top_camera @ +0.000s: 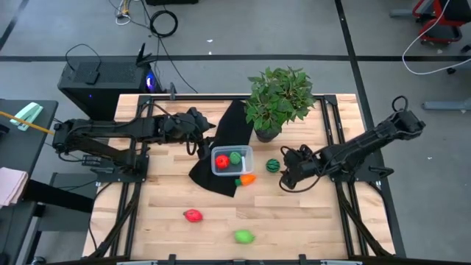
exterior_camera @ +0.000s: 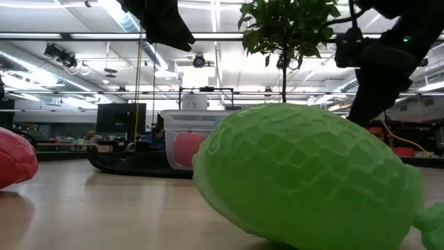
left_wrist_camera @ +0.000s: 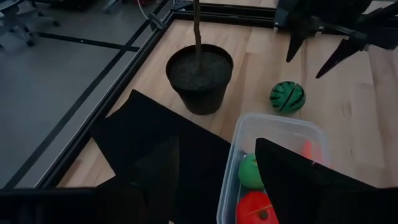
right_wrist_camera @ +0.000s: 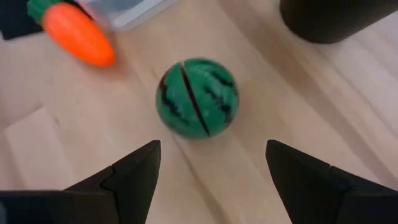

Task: Pick and placing Produce into tupperware
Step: Put the orange carrot into the bin

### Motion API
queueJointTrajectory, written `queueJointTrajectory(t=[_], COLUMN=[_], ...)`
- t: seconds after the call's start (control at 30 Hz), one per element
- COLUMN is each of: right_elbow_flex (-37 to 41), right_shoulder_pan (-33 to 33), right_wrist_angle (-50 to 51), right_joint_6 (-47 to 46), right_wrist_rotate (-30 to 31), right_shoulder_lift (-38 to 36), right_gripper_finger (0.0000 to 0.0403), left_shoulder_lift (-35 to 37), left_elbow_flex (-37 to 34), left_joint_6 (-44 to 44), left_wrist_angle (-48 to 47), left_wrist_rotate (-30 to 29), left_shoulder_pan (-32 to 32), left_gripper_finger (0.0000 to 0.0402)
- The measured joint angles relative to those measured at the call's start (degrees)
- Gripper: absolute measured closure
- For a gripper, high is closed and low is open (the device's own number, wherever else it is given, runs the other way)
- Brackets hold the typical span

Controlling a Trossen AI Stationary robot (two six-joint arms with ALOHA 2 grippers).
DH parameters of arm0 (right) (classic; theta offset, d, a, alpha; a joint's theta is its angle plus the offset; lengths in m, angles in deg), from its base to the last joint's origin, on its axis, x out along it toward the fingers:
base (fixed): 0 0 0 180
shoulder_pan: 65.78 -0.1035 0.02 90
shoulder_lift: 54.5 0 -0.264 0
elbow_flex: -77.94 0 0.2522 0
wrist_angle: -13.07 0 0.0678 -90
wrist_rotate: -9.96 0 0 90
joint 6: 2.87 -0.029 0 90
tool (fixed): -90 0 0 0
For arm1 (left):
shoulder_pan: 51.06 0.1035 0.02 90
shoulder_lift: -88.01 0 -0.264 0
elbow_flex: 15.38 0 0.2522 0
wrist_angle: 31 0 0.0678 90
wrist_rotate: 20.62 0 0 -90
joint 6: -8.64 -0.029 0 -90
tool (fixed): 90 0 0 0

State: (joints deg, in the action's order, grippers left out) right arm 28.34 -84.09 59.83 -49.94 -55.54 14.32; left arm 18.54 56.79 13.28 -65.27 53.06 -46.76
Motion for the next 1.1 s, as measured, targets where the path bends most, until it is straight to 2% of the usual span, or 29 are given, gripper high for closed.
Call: queueJointTrajectory(t=[0.27, 0.57, 0.83, 1.1], right_elbow_flex=[0.0, 0.0, 0.0, -0.8], right_shoulder_pan=[5.2, 9.4, 11.6, 10.1], right_wrist_angle=[-5.6, -10.2, -15.3, -17.8], right_joint_6=[4.9, 10.6, 12.6, 15.6], right_wrist_rotate=[-2.6, -9.1, -13.0, -15.6], right_shoulder_lift=[0.2, 2.5, 3.9, 4.0], right_gripper_finger=[0.0098, 0.0090, 0.0085, 0.0088], left_shoulder_lift=[0.0, -0.1, -0.1, -0.1], left_elbow_flex=[0.0, 0.0, 0.0, 0.0], left_joint_6=[0.3, 0.5, 0.6, 0.6], left_wrist_angle=[0.1, 0.4, 0.4, 0.4], left_wrist_rotate=[0.0, 0.0, 0.0, 0.0], left_shoulder_pan=[0.0, 0.0, 0.0, 0.0], left_gripper_finger=[0.0183, 0.0190, 0.0194, 0.0192])
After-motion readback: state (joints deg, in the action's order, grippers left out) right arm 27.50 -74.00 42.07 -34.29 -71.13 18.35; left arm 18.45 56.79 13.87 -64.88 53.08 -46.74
